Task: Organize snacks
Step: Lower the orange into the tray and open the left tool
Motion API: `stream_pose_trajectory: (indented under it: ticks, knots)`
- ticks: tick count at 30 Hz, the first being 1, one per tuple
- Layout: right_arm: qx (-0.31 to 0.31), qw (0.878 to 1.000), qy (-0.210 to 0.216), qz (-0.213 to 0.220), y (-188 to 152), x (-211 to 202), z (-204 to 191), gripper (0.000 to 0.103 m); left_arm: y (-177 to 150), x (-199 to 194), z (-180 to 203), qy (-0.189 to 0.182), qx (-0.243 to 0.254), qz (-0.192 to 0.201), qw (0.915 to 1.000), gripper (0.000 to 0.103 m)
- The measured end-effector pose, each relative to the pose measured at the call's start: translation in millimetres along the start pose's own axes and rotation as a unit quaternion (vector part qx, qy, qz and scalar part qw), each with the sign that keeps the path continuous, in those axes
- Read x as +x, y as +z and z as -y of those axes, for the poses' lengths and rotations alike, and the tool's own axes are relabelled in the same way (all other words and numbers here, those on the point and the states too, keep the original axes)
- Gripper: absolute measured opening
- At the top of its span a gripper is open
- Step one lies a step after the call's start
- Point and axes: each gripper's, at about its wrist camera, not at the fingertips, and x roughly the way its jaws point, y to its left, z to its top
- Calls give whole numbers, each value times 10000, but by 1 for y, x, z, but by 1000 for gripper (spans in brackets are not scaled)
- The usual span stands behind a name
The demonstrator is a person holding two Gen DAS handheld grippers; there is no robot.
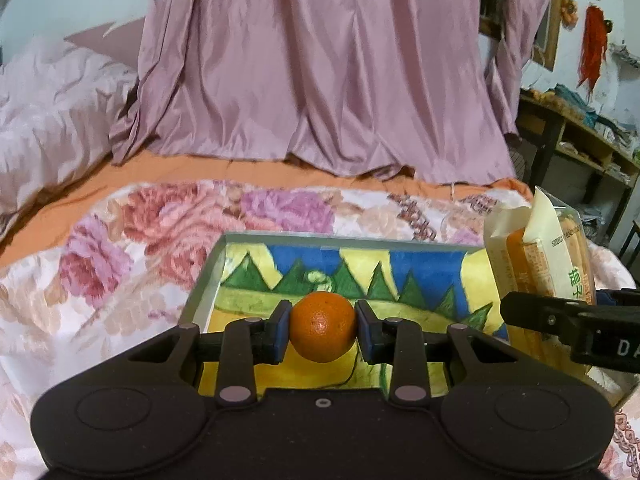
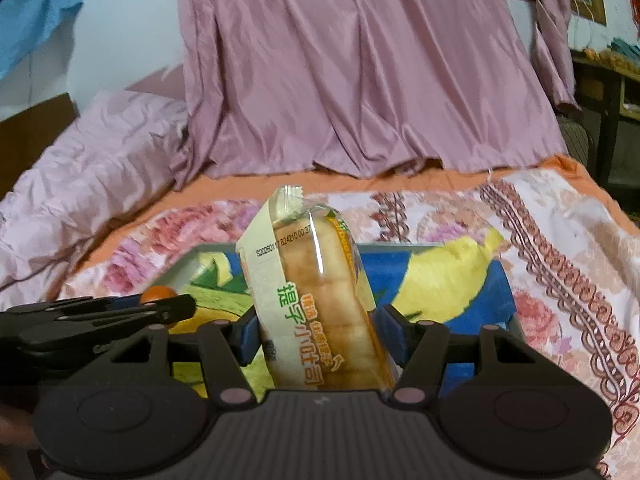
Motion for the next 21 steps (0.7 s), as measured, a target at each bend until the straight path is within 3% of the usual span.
stream_pose_trajectory:
  ticks: [10,11,21]
  knots:
    - [-412,9983,-357,-201,-5,22,-9,60,-13,19,-4,128,-38,-309,9994,36]
    - [-470,9979,-369,-265,-7,26,-10,57,-14,22,-4,158,-22,-358,9992,36]
    - [-525,9972,-364,-390,-20,32,-12,56,-20,28,-3,253,111,-511,9983,37]
